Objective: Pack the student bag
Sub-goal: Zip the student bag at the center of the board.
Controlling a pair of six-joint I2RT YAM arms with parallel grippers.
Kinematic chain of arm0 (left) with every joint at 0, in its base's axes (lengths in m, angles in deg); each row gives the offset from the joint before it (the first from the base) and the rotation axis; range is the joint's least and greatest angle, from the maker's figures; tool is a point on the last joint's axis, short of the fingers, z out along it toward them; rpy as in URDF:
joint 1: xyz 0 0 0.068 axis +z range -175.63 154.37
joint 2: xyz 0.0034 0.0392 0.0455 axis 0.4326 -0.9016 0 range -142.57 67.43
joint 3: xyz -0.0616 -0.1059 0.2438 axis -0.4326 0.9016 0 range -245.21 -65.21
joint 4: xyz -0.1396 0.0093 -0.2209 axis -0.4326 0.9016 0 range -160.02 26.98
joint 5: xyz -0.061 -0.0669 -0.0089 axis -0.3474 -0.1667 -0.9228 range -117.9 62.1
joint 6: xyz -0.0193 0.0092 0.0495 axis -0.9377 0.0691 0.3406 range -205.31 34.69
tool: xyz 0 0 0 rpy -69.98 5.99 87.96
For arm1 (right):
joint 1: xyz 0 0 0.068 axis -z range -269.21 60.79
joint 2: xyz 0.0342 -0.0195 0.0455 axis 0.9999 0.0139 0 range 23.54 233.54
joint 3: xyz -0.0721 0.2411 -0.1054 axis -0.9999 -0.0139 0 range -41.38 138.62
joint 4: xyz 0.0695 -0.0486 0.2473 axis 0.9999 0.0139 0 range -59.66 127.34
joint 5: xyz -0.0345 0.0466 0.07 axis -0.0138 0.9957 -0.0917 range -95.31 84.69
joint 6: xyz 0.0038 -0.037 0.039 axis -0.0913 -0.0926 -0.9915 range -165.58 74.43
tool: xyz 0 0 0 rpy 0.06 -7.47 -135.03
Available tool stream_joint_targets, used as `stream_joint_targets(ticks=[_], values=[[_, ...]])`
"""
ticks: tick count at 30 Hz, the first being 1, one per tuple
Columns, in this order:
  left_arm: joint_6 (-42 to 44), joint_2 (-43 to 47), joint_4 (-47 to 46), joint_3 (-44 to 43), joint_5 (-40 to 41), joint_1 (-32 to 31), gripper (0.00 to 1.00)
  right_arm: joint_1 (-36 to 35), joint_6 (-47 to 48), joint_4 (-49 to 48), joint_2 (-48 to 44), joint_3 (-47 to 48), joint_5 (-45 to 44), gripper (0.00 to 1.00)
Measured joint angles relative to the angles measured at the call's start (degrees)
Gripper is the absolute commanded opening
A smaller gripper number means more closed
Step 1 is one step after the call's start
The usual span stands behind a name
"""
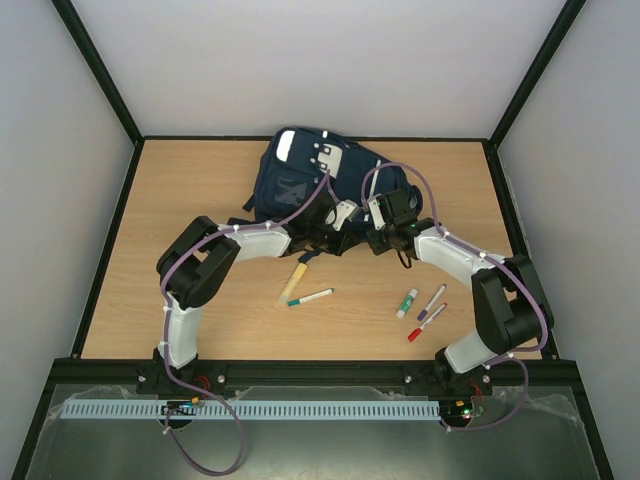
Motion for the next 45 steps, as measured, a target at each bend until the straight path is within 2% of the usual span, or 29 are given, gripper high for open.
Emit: stream_joint_targets(ticks=[3,5,11,14,23,27,33,38,45], values=[[0.0,0.0,0.0,0.0,0.0,0.0,0.04,-0.1,0.3,0.0,0.0,0.0,-0.3,0.27],[0.0,0.0,0.0,0.0,0.0,0.0,0.04,-0.1,0.5,0.0,0.0,0.0,-0.8,0.27],[0.0,0.0,0.0,0.0,0.0,0.0,0.04,-0.1,1.2,0.0,0.9,0.0,-1.7,0.18],[0.0,0.0,0.2,0.0,0.0,0.0,0.04,-0.1,1.4,0.0,1.3,0.0,-2.3,0.17],[0.1,0.0,0.2,0.1,0.0,0.0,0.04,0.0,2.7,1.0,1.2,0.1,-1.5,0.01],[1.0,0.0,0.8,0.1,0.7,0.0,0.03,0.7,3.5,3.9,1.2,1.0,1.6,0.01],[3.5,0.9,1.5,1.6,4.8,-0.4,0.02,4.6,6.2,12.8,3.8,6.2,10.8,0.01],[5.7,4.1,0.4,6.4,8.7,-1.2,0.02,8.7,9.8,17.6,5.9,7.7,15.5,0.01],[6.9,9.4,-3.3,13.6,12.0,-1.9,0.02,9.9,14.5,22.6,8.2,10.6,21.0,0.01]])
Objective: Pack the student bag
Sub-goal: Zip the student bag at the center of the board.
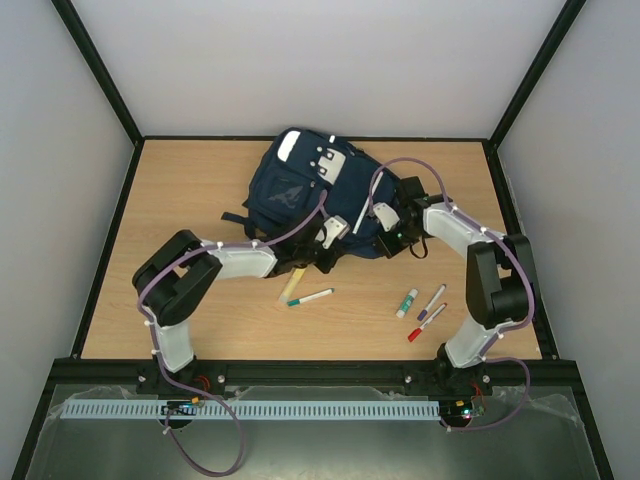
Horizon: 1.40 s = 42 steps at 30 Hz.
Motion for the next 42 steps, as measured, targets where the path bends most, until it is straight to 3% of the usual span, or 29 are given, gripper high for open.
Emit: stream_joint_targets(ticks=[8,12,19,22,28,36,40,42], values=[[1.0,3.3,-1.3,3.3,3.8,-0.7,0.04,0.8,4.2,5.1,2.6,3.9,3.6,0.01],[1.2,4.0,-1.1,3.5,4.6,-0.9,0.09,1.2,7.8,7.4,2.6,4.6,4.7,0.01],[0.6,5.0,1.9,5.3,6.0,0.3,0.48,5.7,9.9,8.1,2.3,2.1,-1.4,0.01],[1.5,5.0,0.9,5.8,4.7,-0.6,0.58,6.3,8.7,7.9,2.3,2.2,-1.7,0.01],[4.3,3.0,-3.5,2.9,0.9,-5.0,0.60,2.1,6.6,9.0,2.3,2.4,-2.3,0.01],[6.7,-6.0,-9.2,-5.6,-3.1,-5.2,0.57,0.8,6.4,12.3,1.1,3.5,-2.2,0.02],[7.0,-9.5,-10.8,-7.0,-4.9,-4.5,0.52,0.9,6.4,12.6,1.1,3.5,-2.2,0.01],[7.0,-10.6,-11.7,-7.0,-5.6,-4.3,0.42,1.3,6.5,12.6,1.1,3.5,-2.1,0.01]])
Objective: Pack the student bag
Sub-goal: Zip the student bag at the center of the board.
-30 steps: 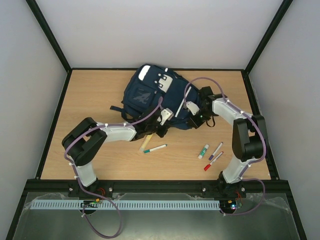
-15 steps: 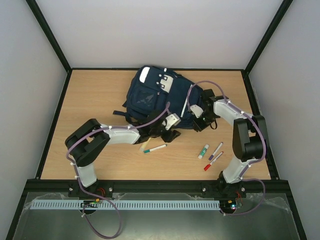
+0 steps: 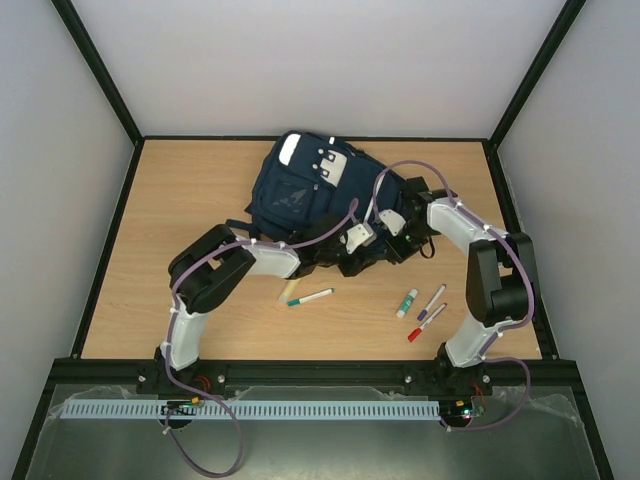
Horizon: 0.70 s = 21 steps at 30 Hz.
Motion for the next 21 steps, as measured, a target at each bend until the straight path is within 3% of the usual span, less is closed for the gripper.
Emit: stream_joint_targets(ticks=[4,6,10,21], values=[[-0.1,-2.4,-0.3,-1.5,-0.6,0.5,0.16,1.6,0.1,-1.0,0.0,-0.2,1.5,0.03],[-0.1,-3.8,-0.3,-3.1,-1.3,0.8,0.06,2.5,0.2,-2.4,0.0,-0.9,2.1,0.09],[-1.5,-5.3,-0.2,-4.4,-2.4,1.1,0.02,3.7,0.9,-6.8,0.0,-4.3,3.3,0.21],[-3.8,-5.4,-0.4,-4.4,-2.8,1.3,0.02,3.9,0.4,-14.2,-0.2,-10.8,3.1,0.31]])
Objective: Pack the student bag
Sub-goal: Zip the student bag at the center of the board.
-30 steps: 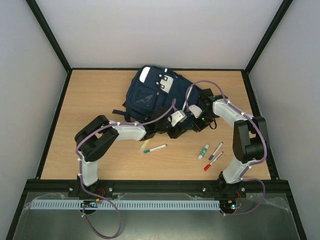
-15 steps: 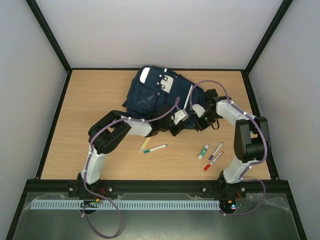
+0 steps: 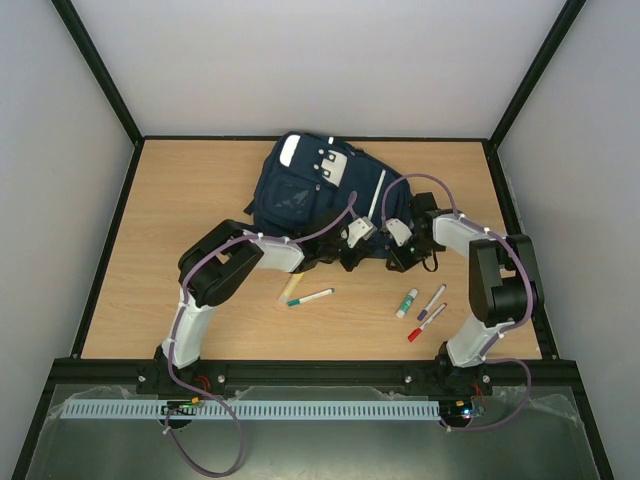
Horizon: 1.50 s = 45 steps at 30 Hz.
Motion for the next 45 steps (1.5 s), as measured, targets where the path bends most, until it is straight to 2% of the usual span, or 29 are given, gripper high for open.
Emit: stream_joint_targets(ticks=[3,10,13,26,45], values=[[-0.5,0.0,0.0,0.0,-0.1,0.0,0.02,0.0,-1.1,-2.3,-1.7,-1.3,0.0,0.35],[-1.3,0.0,0.0,0.0,-0.2,0.0,0.02,0.0,-4.7,-6.8,-5.0,-2.2,0.8,0.35],[-1.4,0.0,0.0,0.0,-0.2,0.0,0.02,0.0,-5.8,-7.6,-4.9,-2.3,1.4,0.31],[-1.6,0.2,-0.1,0.0,-0.1,0.0,0.03,0.3,-8.5,-7.8,-6.2,-2.2,1.0,0.01],[0.3,2.3,0.6,0.2,2.0,-0.4,0.02,0.7,-4.3,-4.0,-8.4,-1.3,-1.7,0.01]])
